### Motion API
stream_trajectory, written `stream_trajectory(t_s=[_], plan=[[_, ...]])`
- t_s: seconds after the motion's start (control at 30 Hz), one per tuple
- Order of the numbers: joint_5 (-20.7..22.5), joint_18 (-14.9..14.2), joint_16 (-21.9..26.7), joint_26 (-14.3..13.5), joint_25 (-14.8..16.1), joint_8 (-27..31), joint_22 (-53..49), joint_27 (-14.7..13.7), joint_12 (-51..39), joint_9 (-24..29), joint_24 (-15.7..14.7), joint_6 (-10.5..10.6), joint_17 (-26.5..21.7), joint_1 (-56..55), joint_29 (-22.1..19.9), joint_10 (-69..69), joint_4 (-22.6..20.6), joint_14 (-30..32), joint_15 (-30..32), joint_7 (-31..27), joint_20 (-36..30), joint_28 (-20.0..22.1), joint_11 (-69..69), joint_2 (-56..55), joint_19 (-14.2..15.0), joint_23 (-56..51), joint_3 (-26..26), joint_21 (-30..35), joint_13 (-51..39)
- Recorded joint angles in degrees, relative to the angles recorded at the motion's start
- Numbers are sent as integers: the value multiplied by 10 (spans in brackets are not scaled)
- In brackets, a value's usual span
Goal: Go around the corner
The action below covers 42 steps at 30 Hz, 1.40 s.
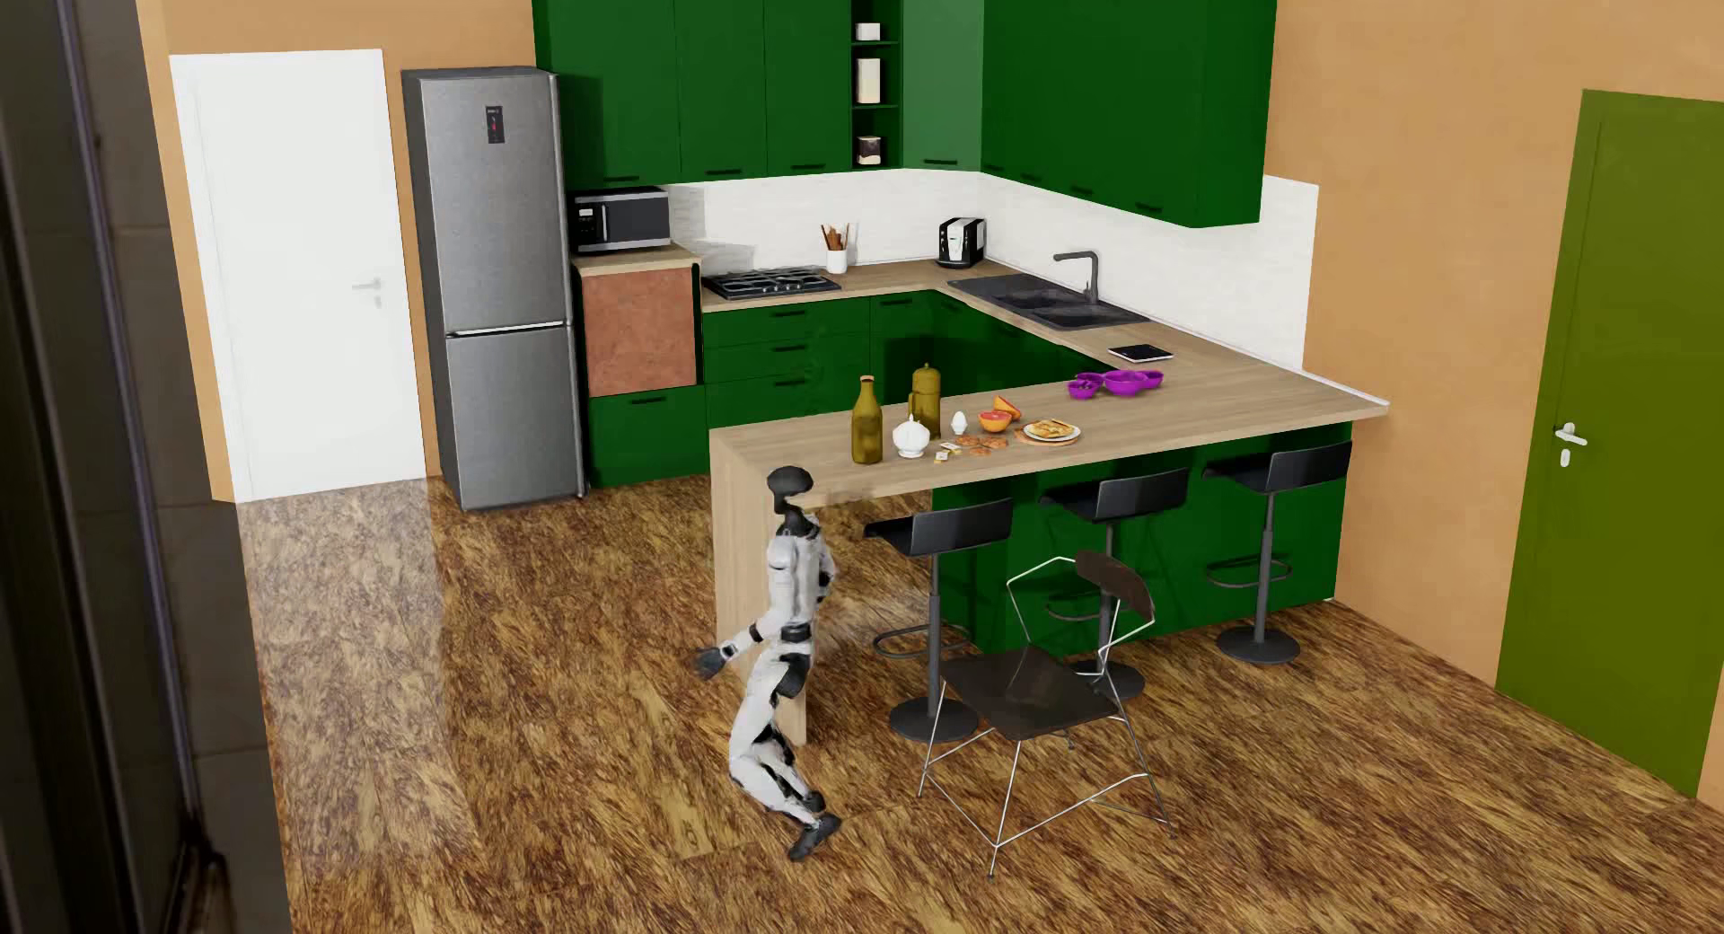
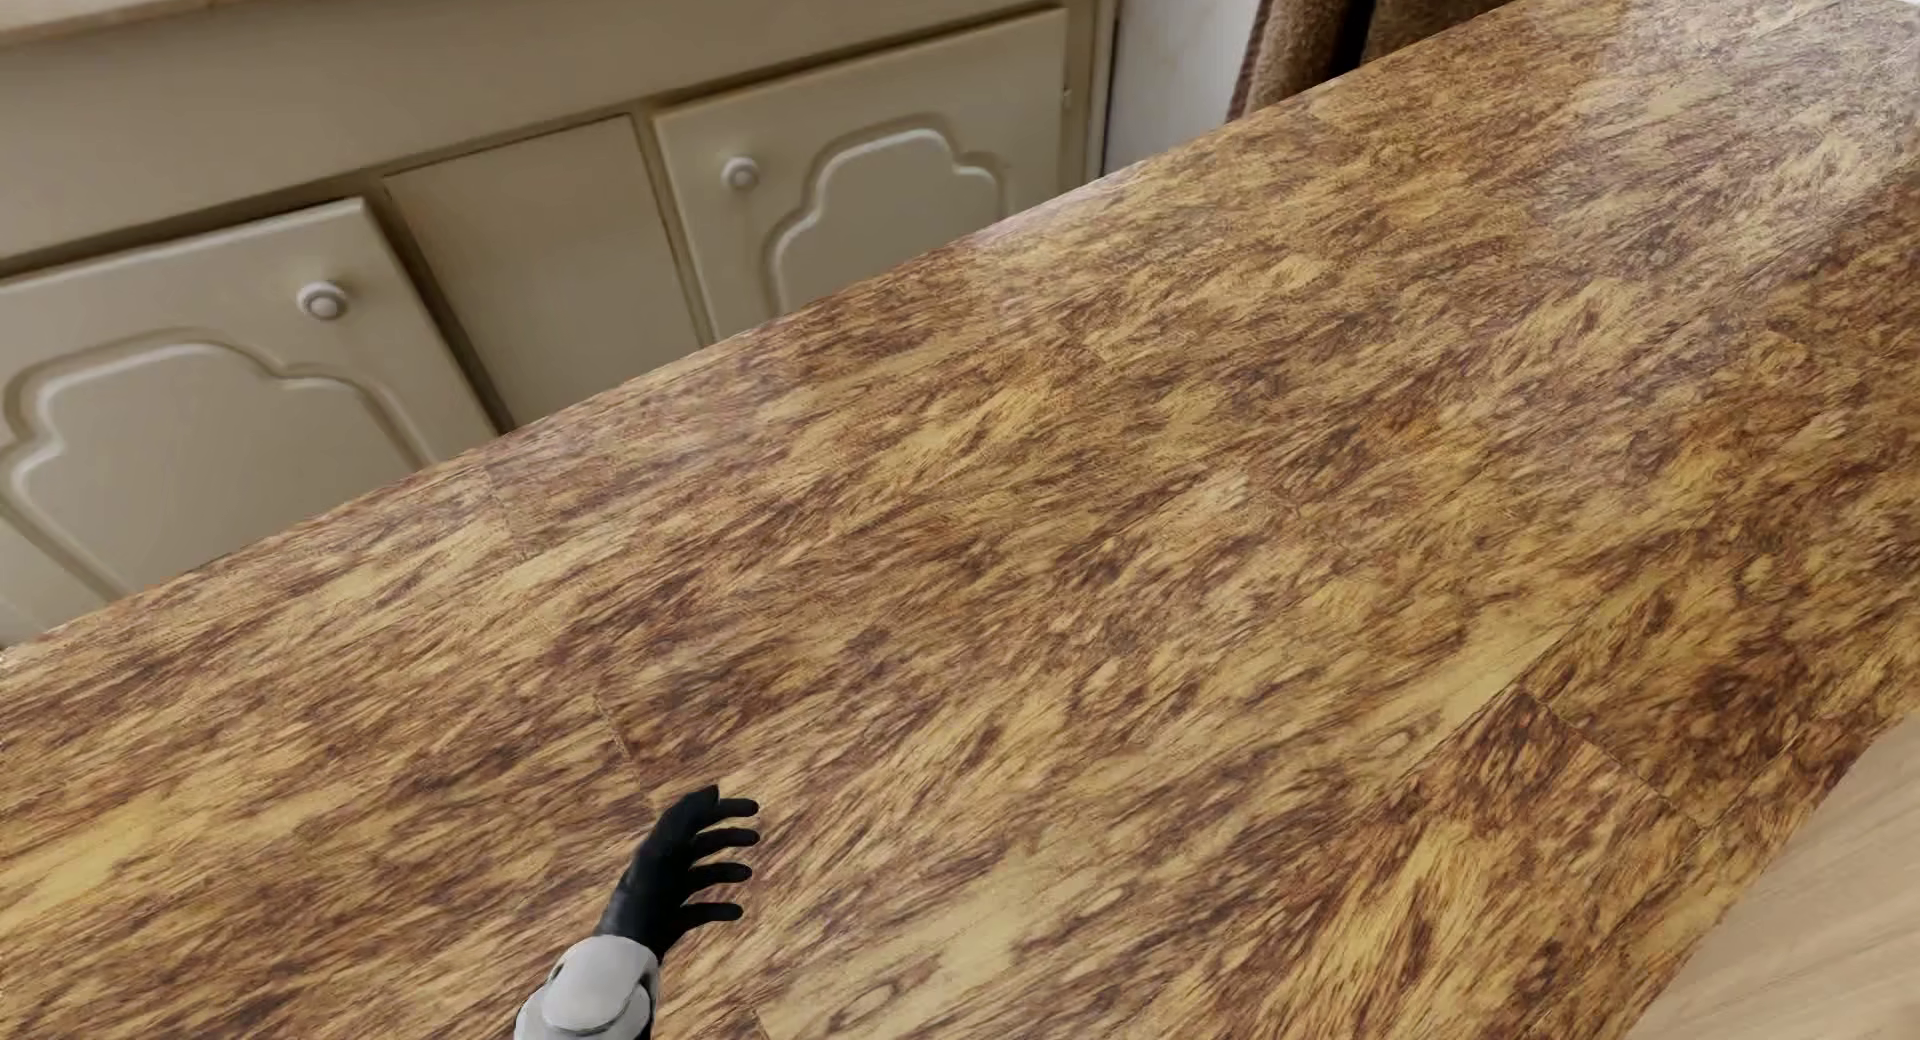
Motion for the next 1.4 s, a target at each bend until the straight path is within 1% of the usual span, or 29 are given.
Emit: stream_trajectory(t_s=[0.07,0.13,0.2,0.23,0.3,0.33,0.37,0.4,0.43,0.5,0.53,0.57,0.6,0.67,0.7,0.77,0.83,0.9,0.93,0.97,1.0,1.07,1.1,1.13,1.17,1.2,1.23,1.37,1.4], plan=[[13,-19,20,-47,-6,14,25,7,84,4,11,25,27,-84,-23,-76,-10,-111,-20,-44,29,-1,-35,53,8,-43,46,-40,-17],[27,-31,56,-41,-66,36,44,12,145,9,28,41,55,-86,-5,-245,2,-95,-52,-42,56,-12,-30,89,12,-104,36,-48,-91],[1,31,103,-21,-95,19,40,-17,98,16,23,-13,61,-35,53,-254,8,-87,45,5,37,7,142,22,-74,-76,10,-33,-92],[-12,21,98,-31,-81,-9,42,-25,66,16,15,-40,45,2,85,-275,13,-100,86,24,45,31,187,-9,-72,-73,-15,-41,-61],[-23,11,63,-49,-60,-51,-10,-16,28,7,-3,-82,30,89,107,-327,25,-126,44,65,24,77,138,-40,-15,-90,-85,-74,-17],[-17,2,44,-57,-66,-58,-27,-10,-8,6,-9,-92,25,111,92,-303,33,-141,12,73,3,84,59,-44,-18,-88,-97,-73,5],[-13,-8,28,-76,-75,-54,-14,-12,-41,4,-6,-97,20,88,63,-207,35,-123,24,54,-9,77,2,-36,-58,-50,-87,-46,23],[4,-14,4,-104,-79,-48,24,-12,-42,10,7,-74,5,33,32,-83,27,-55,9,5,-4,60,6,-17,-48,12,-66,1,11],[18,-15,9,-112,-75,-35,32,-4,3,14,30,-43,17,-15,8,-50,-3,-65,-8,-31,4,33,-1,4,-44,-1,-35,-17,1],[37,-11,34,-70,-53,-21,26,3,72,12,81,24,41,-77,-26,-168,-9,-135,-46,-31,27,-27,-21,55,-35,-73,26,-30,-19],[46,-9,45,-67,-46,-6,44,8,114,6,94,48,43,-75,-24,-228,-4,-119,-70,-25,40,-46,-24,81,-30,-89,30,-28,-63],[46,12,72,-58,-38,11,48,10,138,8,95,51,48,-54,-8,-216,-2,-115,-74,-16,45,-54,12,89,-30,-90,26,-19,-108],[38,35,90,-42,-27,14,41,5,126,16,83,41,48,-23,23,-217,-1,-144,-13,4,45,-43,105,62,-46,-72,23,-24,-135],[12,21,91,-28,-9,-21,31,-14,68,23,35,0,43,57,86,-268,3,-170,95,36,66,23,191,-5,-64,-65,-11,-52,-96],[4,10,80,-20,-14,-44,-16,-15,38,31,9,-20,43,91,100,-275,15,-178,65,48,58,60,171,-36,-60,-86,-37,-70,-68],[-8,-21,18,-59,-57,-48,14,-31,-29,25,-12,-56,21,26,73,-86,21,-64,7,25,8,99,18,-44,-46,-25,-41,-16,-27],[27,-35,20,-95,-67,-26,21,-9,24,35,3,-37,21,-64,31,-36,-15,-77,-29,-31,-3,81,-3,18,-46,-18,4,-8,-33],[55,-35,58,-67,-49,-6,8,4,93,40,39,0,39,-138,-2,-132,-27,-98,-50,-17,37,34,-7,74,-49,-63,40,-7,-58],[64,-28,79,-67,-45,-3,46,5,99,41,46,16,53,-128,-5,-237,-23,-70,-6,-4,49,18,97,46,-42,-94,32,-34,-73],[56,19,109,-62,-42,-2,72,-5,92,36,42,4,59,-108,4,-240,-21,-28,70,16,49,13,203,-3,-45,-91,12,-34,-74],[42,96,113,-53,-34,-20,71,-14,73,32,29,-13,48,-86,26,-231,-17,-59,109,40,53,23,240,-48,-48,-55,-12,-23,-81],[5,42,78,-46,-33,-48,12,-12,39,24,0,-40,28,-14,55,-247,-5,-106,24,75,27,54,163,-77,-12,-79,-50,-55,-48],[-11,58,62,-48,-41,-45,-9,-9,24,13,-7,-53,27,21,55,-254,-2,-130,-18,90,13,61,106,-75,5,-72,-63,-58,-33],[-16,44,45,-53,-46,-40,-7,-5,6,3,-5,-55,20,41,48,-237,7,-159,-6,94,-1,61,47,-65,-18,-67,-64,-53,-21],[-8,19,26,-55,-48,-42,-8,-7,-2,5,3,-50,8,35,39,-169,16,-151,-1,71,-11,58,40,-39,-42,-43,-48,-34,-14],[6,-1,9,-61,-50,-32,5,-12,11,2,16,-37,-8,-11,25,-66,6,-72,-20,23,-5,50,36,-20,-43,-11,-13,0,-18],[19,-20,18,-57,-47,-26,13,-18,35,-2,28,-15,2,-55,12,-23,-14,-50,-29,-17,1,36,12,7,-42,-2,28,-23,-20],[49,-64,62,8,-74,30,8,-29,145,8,58,56,50,-124,-10,-152,-27,-113,-38,-22,74,3,-69,130,-26,-69,85,-18,-116],[59,-66,66,-7,-86,36,27,-30,144,18,52,67,61,-100,1,-269,-15,-115,-6,-20,74,7,20,103,-49,-87,76,-29,-135]])
